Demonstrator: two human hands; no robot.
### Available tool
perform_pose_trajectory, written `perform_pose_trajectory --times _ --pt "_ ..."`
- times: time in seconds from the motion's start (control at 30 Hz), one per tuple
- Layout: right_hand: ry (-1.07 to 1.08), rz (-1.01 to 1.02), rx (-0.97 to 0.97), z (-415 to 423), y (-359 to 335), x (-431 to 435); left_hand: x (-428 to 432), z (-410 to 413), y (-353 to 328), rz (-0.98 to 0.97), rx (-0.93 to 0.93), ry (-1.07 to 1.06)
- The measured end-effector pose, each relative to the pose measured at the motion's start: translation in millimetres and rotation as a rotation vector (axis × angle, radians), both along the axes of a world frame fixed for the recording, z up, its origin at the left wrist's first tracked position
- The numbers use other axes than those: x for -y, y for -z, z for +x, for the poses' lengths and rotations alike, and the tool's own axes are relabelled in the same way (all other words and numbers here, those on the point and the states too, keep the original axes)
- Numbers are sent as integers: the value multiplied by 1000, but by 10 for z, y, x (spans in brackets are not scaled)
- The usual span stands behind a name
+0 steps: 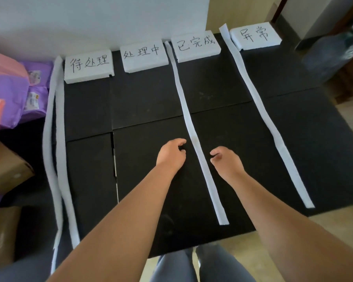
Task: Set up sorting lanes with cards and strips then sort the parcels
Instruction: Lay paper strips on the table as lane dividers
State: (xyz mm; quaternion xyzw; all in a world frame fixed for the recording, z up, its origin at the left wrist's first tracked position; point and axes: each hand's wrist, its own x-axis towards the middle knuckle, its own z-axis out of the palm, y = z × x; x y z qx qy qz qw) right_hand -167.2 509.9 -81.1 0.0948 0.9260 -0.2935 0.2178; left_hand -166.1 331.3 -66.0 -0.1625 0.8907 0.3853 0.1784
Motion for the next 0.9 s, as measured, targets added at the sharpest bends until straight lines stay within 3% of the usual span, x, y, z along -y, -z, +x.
perform_pose_trajectory --times 0.3,0.5,0.7,0.9 --pt "-74 -63 59 692 111 -407 -559 712 171 -192 -128 182" --pt "-232 -30 -59 954 190 -454 -689 703 257 -443 -176 353" --pt "-325 30 -137 1003 242 -448 -657 507 346 -556 -20 531" --pt "-410 36 -176 1039 290 -484 -638 536 425 -635 11 584"
